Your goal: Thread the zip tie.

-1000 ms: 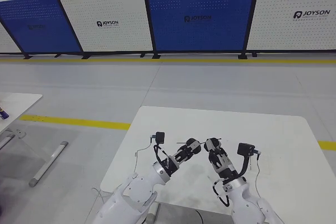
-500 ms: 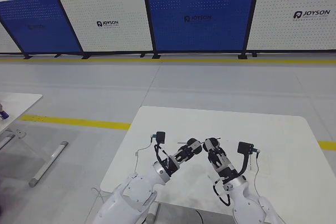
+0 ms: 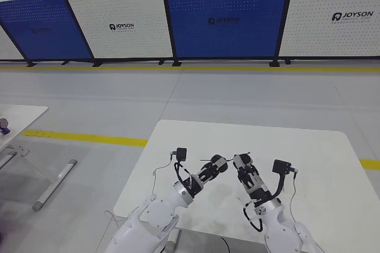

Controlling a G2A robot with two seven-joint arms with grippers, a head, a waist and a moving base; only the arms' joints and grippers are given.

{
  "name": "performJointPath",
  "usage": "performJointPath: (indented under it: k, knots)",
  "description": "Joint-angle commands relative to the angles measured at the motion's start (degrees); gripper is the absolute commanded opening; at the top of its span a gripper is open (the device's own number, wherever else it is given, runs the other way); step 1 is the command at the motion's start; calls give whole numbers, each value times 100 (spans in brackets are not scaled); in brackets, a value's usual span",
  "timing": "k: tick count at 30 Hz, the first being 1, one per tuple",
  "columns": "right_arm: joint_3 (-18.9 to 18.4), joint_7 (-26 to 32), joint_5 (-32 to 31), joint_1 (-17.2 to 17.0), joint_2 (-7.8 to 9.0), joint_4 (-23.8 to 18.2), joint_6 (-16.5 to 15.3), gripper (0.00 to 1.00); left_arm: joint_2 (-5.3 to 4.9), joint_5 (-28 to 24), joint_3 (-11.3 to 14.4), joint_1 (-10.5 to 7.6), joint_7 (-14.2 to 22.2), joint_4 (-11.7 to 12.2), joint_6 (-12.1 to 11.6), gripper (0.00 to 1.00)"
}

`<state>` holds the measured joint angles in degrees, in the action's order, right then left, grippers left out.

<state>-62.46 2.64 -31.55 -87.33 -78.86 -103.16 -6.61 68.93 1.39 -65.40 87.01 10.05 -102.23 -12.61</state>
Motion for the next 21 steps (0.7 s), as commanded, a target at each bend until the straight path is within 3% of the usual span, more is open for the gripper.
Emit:
performJointPath:
  k: [1, 4, 8, 15, 21]
  knots:
    - [-6, -47, -45, -37, 5, -41, -28, 73, 1, -12, 4, -3, -6, 8, 14, 0]
    - [-21, -101, -160, -78, 13, -80, -26, 58, 2, -20, 7, -11, -9, 15, 33, 0]
    - [-43, -144, -211, -103, 18, -84, -12, 47, 3, -29, 12, -14, -27, 3, 33, 0]
    - [-77, -209, -267, -151, 26, -103, -22, 0, 4, -16, 27, -6, -56, -7, 26, 0]
    - [-75, -216, -317, -155, 30, -103, -43, 0, 3, -3, 35, 22, -77, -33, 12, 0]
